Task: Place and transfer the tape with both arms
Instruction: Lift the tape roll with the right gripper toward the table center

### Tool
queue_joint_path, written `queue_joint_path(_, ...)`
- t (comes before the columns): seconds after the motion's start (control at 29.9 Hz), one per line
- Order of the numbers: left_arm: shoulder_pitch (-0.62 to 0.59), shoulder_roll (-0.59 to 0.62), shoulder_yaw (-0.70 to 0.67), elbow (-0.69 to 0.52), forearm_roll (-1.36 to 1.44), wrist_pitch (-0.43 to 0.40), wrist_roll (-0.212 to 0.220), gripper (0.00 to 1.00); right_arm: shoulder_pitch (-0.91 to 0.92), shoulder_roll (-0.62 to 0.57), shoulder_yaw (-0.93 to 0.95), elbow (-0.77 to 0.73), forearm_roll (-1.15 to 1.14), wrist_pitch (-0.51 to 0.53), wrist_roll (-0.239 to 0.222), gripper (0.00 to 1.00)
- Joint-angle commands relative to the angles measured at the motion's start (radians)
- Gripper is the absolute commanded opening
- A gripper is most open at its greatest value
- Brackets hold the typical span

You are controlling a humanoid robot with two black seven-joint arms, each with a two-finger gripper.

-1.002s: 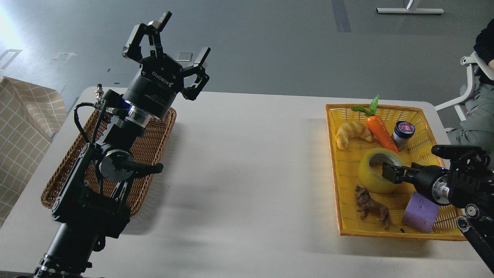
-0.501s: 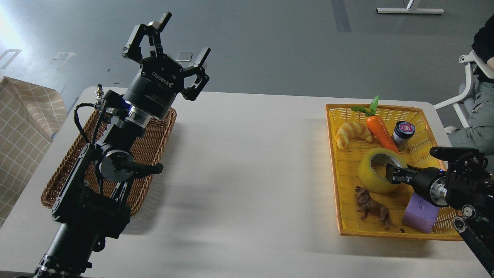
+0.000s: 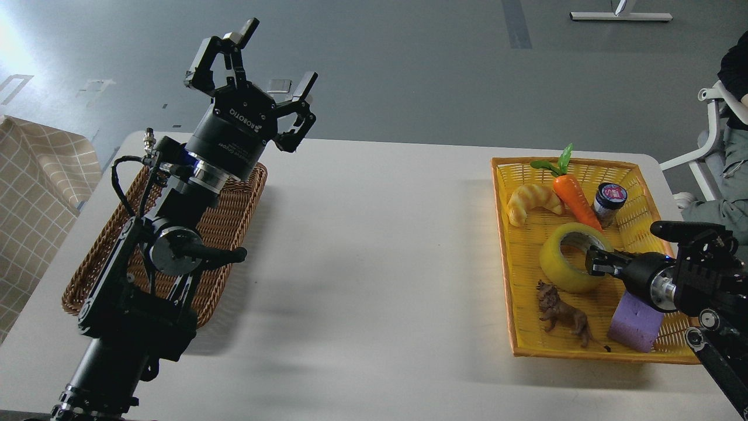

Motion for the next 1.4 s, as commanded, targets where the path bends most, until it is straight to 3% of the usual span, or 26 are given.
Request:
queue_joint_path(0.0, 0.005, 0.0, 0.001, 0.0, 0.0, -0.001, 0.0, 0.98, 0.001, 0.0, 0.004, 0.009, 0.0, 0.0, 0.001, 0.26)
queue_joint_path(0.37, 0.011, -0.002, 0.001, 0.0, 0.0, -0.003, 0.0, 0.98, 0.047, -0.064, 0.104, 0.104, 0.0, 0.0, 0.003, 0.25)
queue_joint_path(0.67, 0.011, -0.002, 0.001, 0.0, 0.0, -0.001, 0.0, 0.98, 0.225, -0.051, 0.102, 0.11, 0.0, 0.0, -0.01, 0.23)
queue_joint_path(1.24, 0.011, 0.0, -0.01, -0.001, 0.0, 0.006, 0.0, 0.98, 0.372, 0.267, -0.08, 0.094, 0.0, 0.0, -0.016, 0.2)
queue_joint_path(1.37, 0.011, 0.0, -0.01, 0.0, 0.0, 0.008, 0.0, 0.98, 0.363, 0.348, -0.138, 0.063, 0.0, 0.0, -0.039, 0.2)
